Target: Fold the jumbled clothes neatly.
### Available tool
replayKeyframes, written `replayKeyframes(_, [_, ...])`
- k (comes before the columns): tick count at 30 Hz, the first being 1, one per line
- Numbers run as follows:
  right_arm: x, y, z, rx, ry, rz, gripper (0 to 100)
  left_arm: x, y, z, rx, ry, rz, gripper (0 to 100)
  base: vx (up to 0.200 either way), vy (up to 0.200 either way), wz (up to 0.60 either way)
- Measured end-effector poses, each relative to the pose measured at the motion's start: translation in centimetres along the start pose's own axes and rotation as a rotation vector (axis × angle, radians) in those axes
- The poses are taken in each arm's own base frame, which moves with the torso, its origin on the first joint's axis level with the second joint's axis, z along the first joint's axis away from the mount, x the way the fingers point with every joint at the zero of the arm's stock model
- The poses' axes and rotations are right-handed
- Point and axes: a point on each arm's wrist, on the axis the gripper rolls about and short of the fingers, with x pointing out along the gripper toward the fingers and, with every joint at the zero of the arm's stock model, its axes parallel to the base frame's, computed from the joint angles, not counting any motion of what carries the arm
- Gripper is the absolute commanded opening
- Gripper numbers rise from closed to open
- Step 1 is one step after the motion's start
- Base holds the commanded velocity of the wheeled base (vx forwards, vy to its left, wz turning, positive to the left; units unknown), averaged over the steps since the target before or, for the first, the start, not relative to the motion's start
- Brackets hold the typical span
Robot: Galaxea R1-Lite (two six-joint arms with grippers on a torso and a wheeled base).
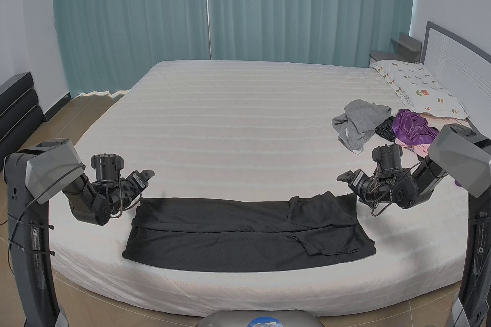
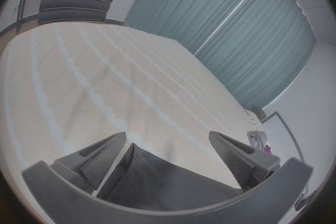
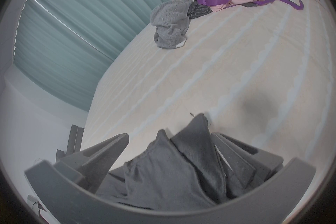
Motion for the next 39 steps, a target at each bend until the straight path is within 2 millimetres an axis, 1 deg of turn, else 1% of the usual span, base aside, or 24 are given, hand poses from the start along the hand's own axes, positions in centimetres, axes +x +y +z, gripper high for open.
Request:
replayKeyframes(3, [0.7,-0.6,0.5,0.006,-0.032,0.016,100,1.3,0.5,-0.8,0.022,0.039,0.026,100,0.0,0.0,0.0])
replayKeyframes(7, [1.5,-1.4,0.6,0.013,-0.039,0.01,100,2.0,1.1,-1.4,0.041,0.043,0.062,100,0.0,0.0,0.0])
replayKeyframes(8, [1.6,-1.6,0.5,0.014,-0.036,0.007,100,2.2,1.1,-1.5,0.042,0.038,0.069,0,0.0,0.0,0.0])
replayKeyframes(17, [2.6,-2.4,0.2,0.02,-0.029,-0.011,100,2.7,1.5,-2.1,0.049,0.03,0.096,0,0.0,0.0,0.0])
replayKeyframes(24, [4.0,-2.5,0.4,0.021,-0.042,-0.015,100,2.8,1.8,-1.7,0.043,-0.078,0.165,0,0.0,0.0,0.0])
replayKeyframes(31, [5.4,-2.8,0.5,0.019,-0.078,-0.04,100,2.8,2.2,-1.7,0.037,-0.093,0.175,0,0.0,0.0,0.0])
replayKeyframes(32, [5.6,-2.8,0.5,0.019,-0.078,-0.041,0,2.8,2.2,-1.7,0.036,-0.094,0.176,0,0.0,0.0,0.0])
replayKeyframes(39, [6.4,-3.0,0.2,0.019,-0.081,-0.046,0,2.8,2.4,-1.9,0.036,-0.087,0.181,0,0.0,0.0,0.0])
